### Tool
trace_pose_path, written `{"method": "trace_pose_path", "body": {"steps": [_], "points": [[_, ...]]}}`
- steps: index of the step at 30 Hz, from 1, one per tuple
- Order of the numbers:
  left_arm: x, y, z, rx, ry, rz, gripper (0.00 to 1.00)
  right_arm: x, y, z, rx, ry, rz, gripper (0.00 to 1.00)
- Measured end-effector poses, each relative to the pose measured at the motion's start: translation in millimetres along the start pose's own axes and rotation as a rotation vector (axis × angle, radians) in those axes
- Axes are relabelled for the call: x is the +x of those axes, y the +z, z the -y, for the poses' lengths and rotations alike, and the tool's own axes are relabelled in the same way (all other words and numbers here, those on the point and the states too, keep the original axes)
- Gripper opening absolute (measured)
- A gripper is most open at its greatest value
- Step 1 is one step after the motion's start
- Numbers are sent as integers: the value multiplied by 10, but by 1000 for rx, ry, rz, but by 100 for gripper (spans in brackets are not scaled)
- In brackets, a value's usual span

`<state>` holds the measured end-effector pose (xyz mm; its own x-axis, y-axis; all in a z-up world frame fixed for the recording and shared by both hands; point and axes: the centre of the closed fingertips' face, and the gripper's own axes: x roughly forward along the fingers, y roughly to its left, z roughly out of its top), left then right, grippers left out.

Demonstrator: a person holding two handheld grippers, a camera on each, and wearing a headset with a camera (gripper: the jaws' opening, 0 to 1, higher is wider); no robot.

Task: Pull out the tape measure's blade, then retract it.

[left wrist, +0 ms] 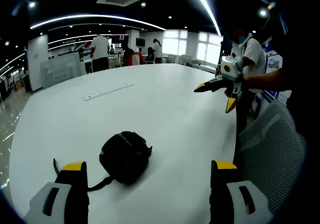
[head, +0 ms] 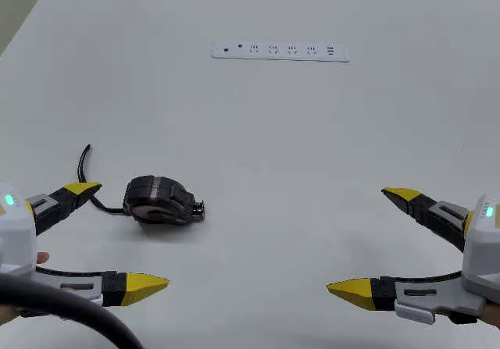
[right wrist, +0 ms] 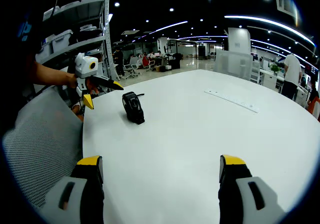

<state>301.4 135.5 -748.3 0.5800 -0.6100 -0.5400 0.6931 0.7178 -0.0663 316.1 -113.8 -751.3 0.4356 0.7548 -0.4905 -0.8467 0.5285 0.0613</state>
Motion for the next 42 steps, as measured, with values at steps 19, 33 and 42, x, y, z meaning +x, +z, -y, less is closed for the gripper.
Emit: {"method": "trace_pose_path", "body": {"steps": [19,33,42], "points": [[-14,-14,-7,6,5,-6,100,-2,2,-15,1,9,0,98],[-15,-5,-9,11,-5,-9,100,8,7,-24,1,17,-3,97],[24,-1,-44,27,-11,-24,100,41,16,-2,-13,25,-9,97]]}}
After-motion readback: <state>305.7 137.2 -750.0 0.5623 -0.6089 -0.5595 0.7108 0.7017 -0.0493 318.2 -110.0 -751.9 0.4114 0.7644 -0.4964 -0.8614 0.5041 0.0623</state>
